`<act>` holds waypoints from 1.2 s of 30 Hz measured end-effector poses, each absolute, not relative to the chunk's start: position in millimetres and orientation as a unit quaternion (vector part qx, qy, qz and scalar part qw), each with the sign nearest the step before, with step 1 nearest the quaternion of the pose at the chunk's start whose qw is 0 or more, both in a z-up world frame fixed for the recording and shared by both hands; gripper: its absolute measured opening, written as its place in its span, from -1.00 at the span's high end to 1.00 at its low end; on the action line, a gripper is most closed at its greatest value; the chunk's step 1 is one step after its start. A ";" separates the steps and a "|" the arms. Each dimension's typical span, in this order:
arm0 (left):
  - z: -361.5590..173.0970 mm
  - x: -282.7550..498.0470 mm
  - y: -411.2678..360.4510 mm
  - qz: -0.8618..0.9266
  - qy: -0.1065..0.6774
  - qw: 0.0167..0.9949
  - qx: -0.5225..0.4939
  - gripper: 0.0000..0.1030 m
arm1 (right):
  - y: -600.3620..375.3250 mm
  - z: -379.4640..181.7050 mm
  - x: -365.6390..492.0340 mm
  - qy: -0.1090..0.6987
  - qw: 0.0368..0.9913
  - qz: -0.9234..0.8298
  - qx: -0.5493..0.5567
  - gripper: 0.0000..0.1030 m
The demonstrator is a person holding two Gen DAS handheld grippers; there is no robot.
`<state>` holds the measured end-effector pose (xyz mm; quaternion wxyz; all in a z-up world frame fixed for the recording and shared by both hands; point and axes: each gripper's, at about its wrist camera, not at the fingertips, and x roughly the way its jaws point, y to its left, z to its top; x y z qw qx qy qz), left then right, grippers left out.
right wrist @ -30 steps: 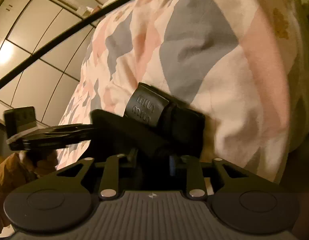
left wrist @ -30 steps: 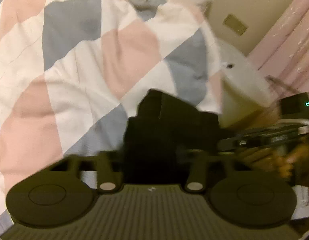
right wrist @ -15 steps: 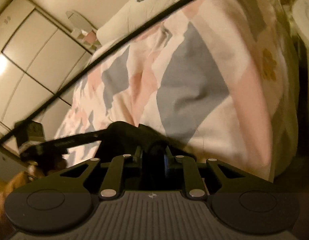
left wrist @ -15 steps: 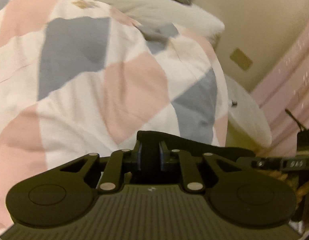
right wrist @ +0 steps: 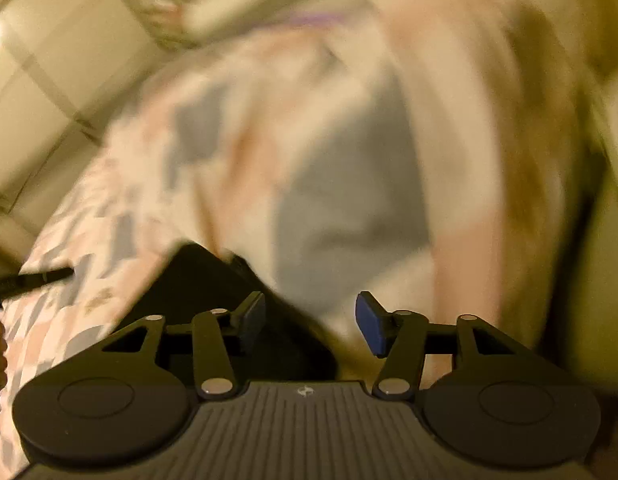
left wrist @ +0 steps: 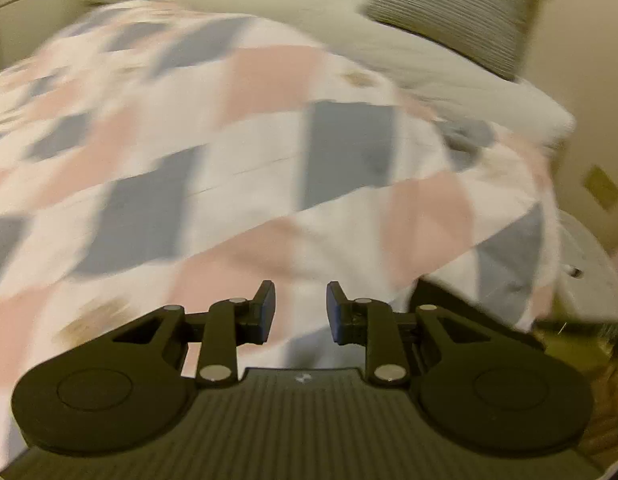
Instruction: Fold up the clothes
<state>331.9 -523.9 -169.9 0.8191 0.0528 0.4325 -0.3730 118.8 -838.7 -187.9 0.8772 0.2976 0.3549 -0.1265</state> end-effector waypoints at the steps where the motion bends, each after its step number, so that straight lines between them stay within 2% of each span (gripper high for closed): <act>1: -167.5 319.1 -507.9 -0.349 0.438 0.827 0.046 0.58 | -835.6 -183.0 124.9 0.354 0.890 -0.083 0.276 0.26; 2: -165.2 306.3 -491.8 -0.326 0.444 0.834 0.040 0.58 | -832.2 -178.7 131.4 0.354 0.899 -0.039 0.254 0.44; 3: -162.8 293.5 -475.7 -0.302 0.449 0.841 0.034 0.58 | -827.4 -179.4 140.5 0.368 0.900 0.002 0.234 0.50; 7: -171.4 218.1 -437.9 -0.211 0.477 0.852 -0.030 0.57 | -823.1 -205.1 173.4 0.429 0.883 0.075 0.175 0.57; 8: -177.4 195.7 -432.1 -0.189 0.486 0.852 -0.056 0.57 | -825.0 -213.6 181.4 0.447 0.875 0.080 0.166 0.84; 9: -183.0 176.6 -429.4 -0.169 0.493 0.850 -0.077 0.57 | -826.9 -222.0 189.4 0.465 0.867 0.086 0.156 0.92; 11: -193.4 143.9 -428.6 -0.139 0.507 0.844 -0.111 0.56 | -831.3 -223.0 199.9 0.481 0.857 0.105 0.151 0.91; 13: -202.9 115.8 -428.8 -0.125 0.516 0.836 -0.142 0.47 | -828.2 -203.8 200.7 0.474 0.862 0.126 0.130 0.70; 15: -209.7 96.1 -433.5 -0.124 0.519 0.832 -0.153 0.42 | -821.8 -187.1 200.2 0.465 0.862 0.157 0.123 0.65; 16: -212.5 89.1 -436.4 -0.126 0.517 0.832 -0.156 0.36 | -817.0 -180.9 199.8 0.462 0.861 0.174 0.123 0.64; 18: -221.6 81.6 -440.1 -0.132 0.516 0.829 -0.169 0.25 | -801.5 -183.8 204.0 0.472 0.857 0.176 0.109 0.41; 20: -237.7 78.0 -440.7 -0.128 0.517 0.824 -0.192 0.11 | -786.0 -186.8 208.2 0.482 0.852 0.179 0.096 0.39; 25: -277.3 76.9 -427.6 -0.129 0.511 0.788 -0.319 0.11 | -747.2 -194.2 218.8 0.507 0.840 0.184 0.062 0.46; 27: -288.1 79.0 -424.0 -0.125 0.508 0.777 -0.351 0.11 | -731.7 -197.2 223.0 0.516 0.835 0.185 0.048 0.91; 28: -292.6 80.3 -421.9 -0.123 0.507 0.770 -0.368 0.11 | -723.9 -198.7 225.1 0.521 0.832 0.186 0.041 0.93; 29: -295.5 81.7 -419.7 -0.123 0.507 0.763 -0.381 0.10 | -716.2 -200.2 227.2 0.526 0.829 0.187 0.034 0.87; 30: -296.8 82.4 -418.1 -0.125 0.506 0.761 -0.387 0.10 | -709.5 -200.2 228.9 0.528 0.827 0.189 0.028 0.63; 33: -297.9 81.7 -416.8 -0.126 0.501 0.761 -0.392 0.09 | -696.0 -175.2 236.8 0.514 0.822 0.244 0.019 0.26; 36: -297.3 82.6 -418.8 -0.115 0.497 0.762 -0.398 0.05 | -662.9 -163.9 251.9 0.506 0.806 0.307 -0.025 0.16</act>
